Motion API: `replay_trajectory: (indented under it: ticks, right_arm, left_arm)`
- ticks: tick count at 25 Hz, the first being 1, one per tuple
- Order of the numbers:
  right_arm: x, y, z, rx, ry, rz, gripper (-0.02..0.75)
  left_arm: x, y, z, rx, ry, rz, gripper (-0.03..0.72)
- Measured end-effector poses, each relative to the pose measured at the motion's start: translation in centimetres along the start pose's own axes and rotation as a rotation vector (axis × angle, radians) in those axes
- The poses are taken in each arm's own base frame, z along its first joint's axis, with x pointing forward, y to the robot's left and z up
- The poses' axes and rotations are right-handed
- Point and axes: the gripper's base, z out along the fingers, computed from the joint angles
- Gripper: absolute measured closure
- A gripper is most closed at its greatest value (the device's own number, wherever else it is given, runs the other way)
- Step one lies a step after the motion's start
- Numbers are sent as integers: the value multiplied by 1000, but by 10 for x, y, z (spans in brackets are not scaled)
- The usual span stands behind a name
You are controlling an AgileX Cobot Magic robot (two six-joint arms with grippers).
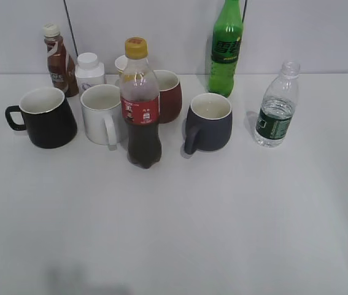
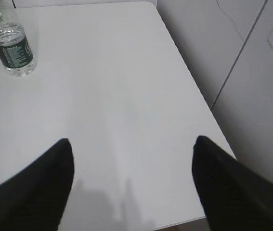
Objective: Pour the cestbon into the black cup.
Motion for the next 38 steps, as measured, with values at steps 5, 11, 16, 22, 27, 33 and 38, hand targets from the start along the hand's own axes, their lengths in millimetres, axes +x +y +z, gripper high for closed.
replay_trajectory:
  ticks: [5, 11, 16, 22, 27, 33, 38]
  right_arm:
    - [0, 0, 0, 0, 0, 0, 148]
    - [0, 0, 0, 0, 0, 0, 148]
    - [0, 0, 0, 0, 0, 0, 148]
    - [0, 0, 0, 0, 0, 0, 148]
    - [0, 0, 0, 0, 0, 0, 148]
    - [0, 0, 0, 0, 0, 0, 148]
    - [0, 0, 0, 0, 0, 0, 148]
  left_arm:
    - [0, 0, 0, 0, 0, 0, 449]
    - [0, 0, 0, 0, 0, 0, 449]
    - [0, 0, 0, 0, 0, 0, 449]
    - [0, 0, 0, 0, 0, 0, 449]
    - [0, 0, 0, 0, 0, 0, 449]
    - [0, 0, 0, 1, 0, -1, 449]
    - [0, -1, 0, 12, -2, -7, 449]
